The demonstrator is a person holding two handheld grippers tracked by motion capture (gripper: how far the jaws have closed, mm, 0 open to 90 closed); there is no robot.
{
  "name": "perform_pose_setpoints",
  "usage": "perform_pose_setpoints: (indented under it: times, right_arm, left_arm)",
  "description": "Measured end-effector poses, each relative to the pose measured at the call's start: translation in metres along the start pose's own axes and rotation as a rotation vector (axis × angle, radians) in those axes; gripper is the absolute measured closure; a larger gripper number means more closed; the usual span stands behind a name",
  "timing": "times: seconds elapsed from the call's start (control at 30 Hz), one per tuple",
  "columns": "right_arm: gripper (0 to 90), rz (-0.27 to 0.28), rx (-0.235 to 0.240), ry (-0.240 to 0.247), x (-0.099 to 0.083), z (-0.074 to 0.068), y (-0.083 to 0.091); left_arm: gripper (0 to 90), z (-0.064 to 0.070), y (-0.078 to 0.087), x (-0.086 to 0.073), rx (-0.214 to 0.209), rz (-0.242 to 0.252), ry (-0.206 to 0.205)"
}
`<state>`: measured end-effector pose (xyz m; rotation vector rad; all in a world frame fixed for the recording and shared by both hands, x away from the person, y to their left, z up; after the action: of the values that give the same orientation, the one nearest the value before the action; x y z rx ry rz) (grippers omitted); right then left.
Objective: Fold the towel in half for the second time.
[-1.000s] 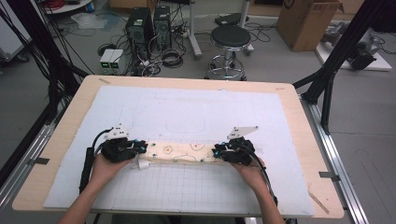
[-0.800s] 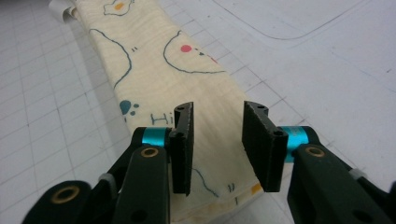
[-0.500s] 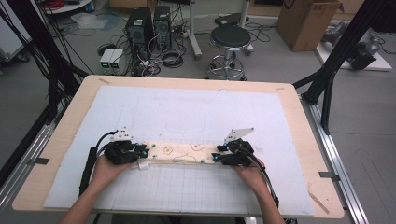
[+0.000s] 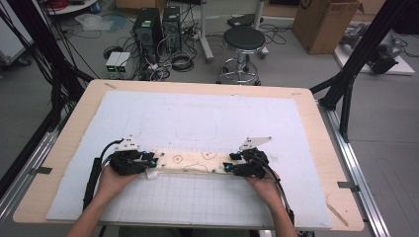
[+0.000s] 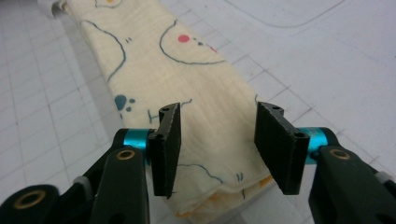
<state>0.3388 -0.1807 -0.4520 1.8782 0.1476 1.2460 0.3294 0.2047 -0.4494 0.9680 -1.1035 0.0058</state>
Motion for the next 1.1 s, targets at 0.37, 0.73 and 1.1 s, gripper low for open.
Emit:
perform_pose_setpoints:
  times: [0.37,0.73,1.1]
  right_arm:
    - [32.3,0.151,-0.061,-0.089,0.005,0.002,0.029]
    - [24.1,0.211,-0.080,-0.121,0.004,0.001,0.044]
    - [15.4,0.190,-0.108,-0.103,0.004,-0.001,0.041]
  left_arm:
    - [55.9,0.006,0.017,0.006,-0.019,0.077,0.008]
    - [43.1,0.009,0.025,0.009,-0.010,0.110,0.017]
    - [36.2,0.010,0.027,0.009,-0.003,0.122,0.033]
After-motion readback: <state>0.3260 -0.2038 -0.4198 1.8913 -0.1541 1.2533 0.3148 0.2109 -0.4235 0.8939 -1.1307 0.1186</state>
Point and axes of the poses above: each handheld gripper's, and its own axes: y roughly backward along the jaws, x roughly out of its top, z roughly to its right, the point moved 2 cm from there along -y, roughly forward along the jaws, and after that the axes turned 5 degrees about -z, right-handed, at the moved point
